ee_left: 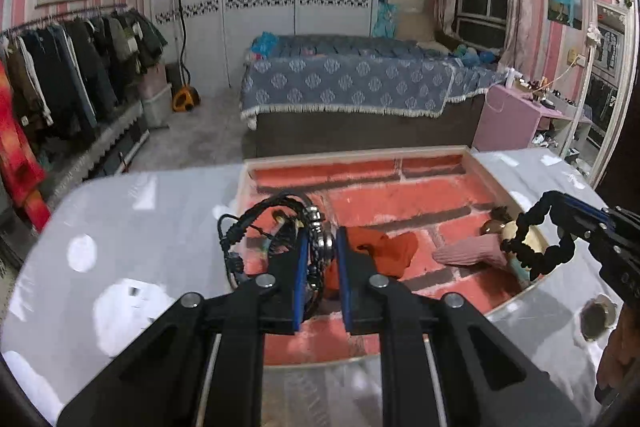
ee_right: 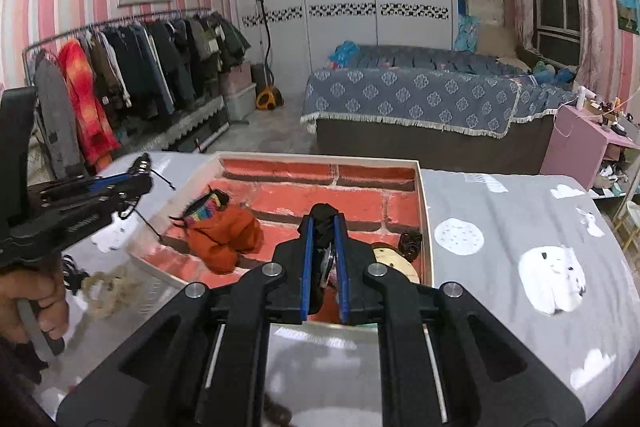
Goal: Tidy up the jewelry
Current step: 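Carry the leather bracelet and black charm with both tools over the tray, then open both tools to drop the bracelet and charm into the tray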
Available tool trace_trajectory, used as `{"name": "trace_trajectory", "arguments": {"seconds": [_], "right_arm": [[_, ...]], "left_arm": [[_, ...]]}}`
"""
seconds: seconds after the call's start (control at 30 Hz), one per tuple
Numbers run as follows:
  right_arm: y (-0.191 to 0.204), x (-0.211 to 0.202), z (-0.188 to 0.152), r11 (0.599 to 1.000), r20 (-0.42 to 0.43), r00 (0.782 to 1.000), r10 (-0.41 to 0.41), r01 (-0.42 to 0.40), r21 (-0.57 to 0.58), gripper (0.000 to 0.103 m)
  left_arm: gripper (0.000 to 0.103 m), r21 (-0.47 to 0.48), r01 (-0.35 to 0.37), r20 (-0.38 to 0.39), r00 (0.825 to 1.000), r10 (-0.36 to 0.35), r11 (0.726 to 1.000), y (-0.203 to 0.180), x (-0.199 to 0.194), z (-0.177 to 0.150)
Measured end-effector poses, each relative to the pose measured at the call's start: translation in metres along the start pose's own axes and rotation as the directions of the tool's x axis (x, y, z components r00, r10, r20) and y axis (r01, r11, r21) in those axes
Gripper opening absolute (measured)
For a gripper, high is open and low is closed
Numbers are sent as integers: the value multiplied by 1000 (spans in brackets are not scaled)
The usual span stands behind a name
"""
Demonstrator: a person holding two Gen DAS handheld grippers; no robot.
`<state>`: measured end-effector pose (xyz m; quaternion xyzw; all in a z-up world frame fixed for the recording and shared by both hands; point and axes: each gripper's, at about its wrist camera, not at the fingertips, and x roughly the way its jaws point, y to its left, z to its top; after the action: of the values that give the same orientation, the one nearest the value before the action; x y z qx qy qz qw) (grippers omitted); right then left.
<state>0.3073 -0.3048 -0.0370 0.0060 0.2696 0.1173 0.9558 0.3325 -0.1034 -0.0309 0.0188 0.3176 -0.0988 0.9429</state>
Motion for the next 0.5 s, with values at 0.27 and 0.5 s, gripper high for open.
{"name": "trace_trajectory", "arguments": {"seconds": [0.27,0.5], "right_arm": [[-2,48,-13,995,-74,993,-90,87,-46,16],[-12,22,-4,995,-19,995,-97,97,-14,47]], "left_arm": [[49,-54,-20,-48,999,17,998,16,40,-20],[68,-141,25,34,999,-21,990,47,-16,0]]}}
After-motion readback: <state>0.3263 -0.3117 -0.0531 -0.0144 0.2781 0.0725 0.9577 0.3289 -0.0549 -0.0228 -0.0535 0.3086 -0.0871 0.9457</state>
